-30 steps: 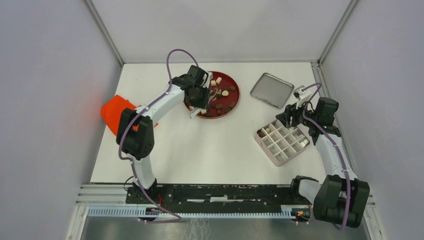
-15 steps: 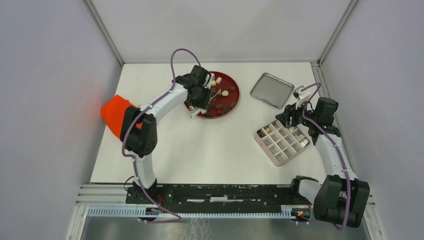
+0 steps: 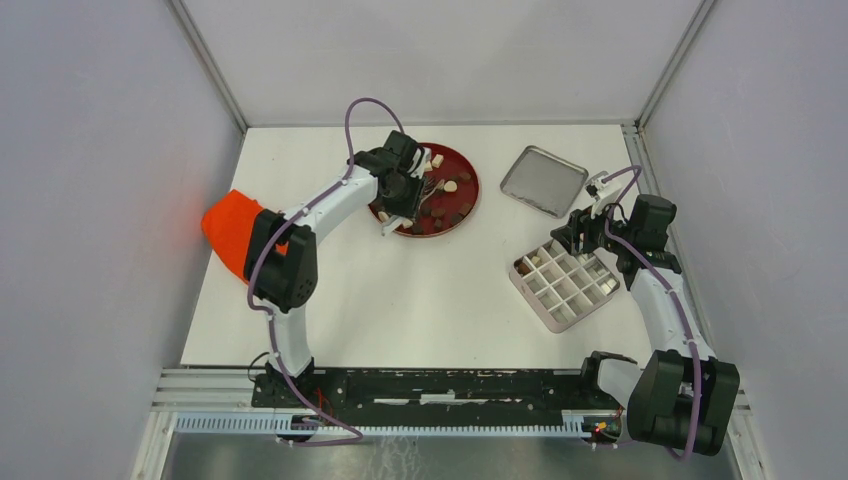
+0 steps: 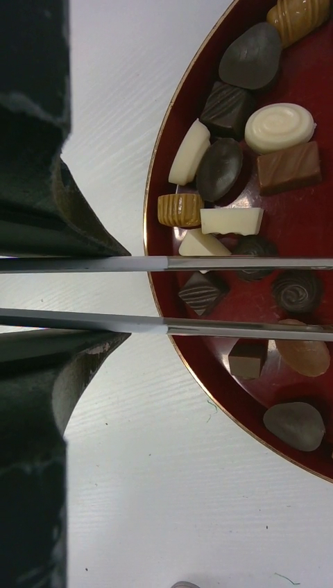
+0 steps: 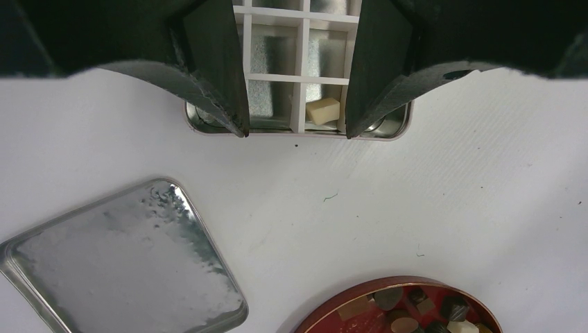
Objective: Pack the chocolate
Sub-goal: Pick up the fake chocolate from the plate.
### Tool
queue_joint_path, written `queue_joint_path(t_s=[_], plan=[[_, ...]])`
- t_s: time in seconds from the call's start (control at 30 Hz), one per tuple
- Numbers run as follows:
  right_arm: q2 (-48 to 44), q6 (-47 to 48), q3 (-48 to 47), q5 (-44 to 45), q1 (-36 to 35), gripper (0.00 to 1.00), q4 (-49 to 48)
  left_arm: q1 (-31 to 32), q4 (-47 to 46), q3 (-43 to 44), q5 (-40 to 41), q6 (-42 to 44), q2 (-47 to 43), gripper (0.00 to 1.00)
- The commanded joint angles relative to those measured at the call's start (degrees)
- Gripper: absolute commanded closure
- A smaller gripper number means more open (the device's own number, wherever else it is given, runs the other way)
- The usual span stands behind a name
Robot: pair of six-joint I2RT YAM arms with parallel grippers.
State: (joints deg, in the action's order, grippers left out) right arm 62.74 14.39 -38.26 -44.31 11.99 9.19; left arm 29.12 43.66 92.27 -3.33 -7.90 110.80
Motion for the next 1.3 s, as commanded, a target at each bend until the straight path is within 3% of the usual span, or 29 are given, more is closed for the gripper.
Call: queue_joint_path(t_s=[0.0,1.07,1.27], plan=[[-0.33,0.67,-2.20,-0.07,-0.28,0.41,-0.58,0.83,-1.04,2.51,-0.68,2.08,0.24,0.58],[-0.60,0.81,-2.34,-0.33,-0.22,0.41,-0.37,1.90,-0.33,6.53,3.11,-0.40,4.52,0.58],[-0.69,0.86,-2.33,-0.47,-0.21,0.41,-0.36,1.91,-0.41,6.22,3.16,-0.49,3.05,0.74]])
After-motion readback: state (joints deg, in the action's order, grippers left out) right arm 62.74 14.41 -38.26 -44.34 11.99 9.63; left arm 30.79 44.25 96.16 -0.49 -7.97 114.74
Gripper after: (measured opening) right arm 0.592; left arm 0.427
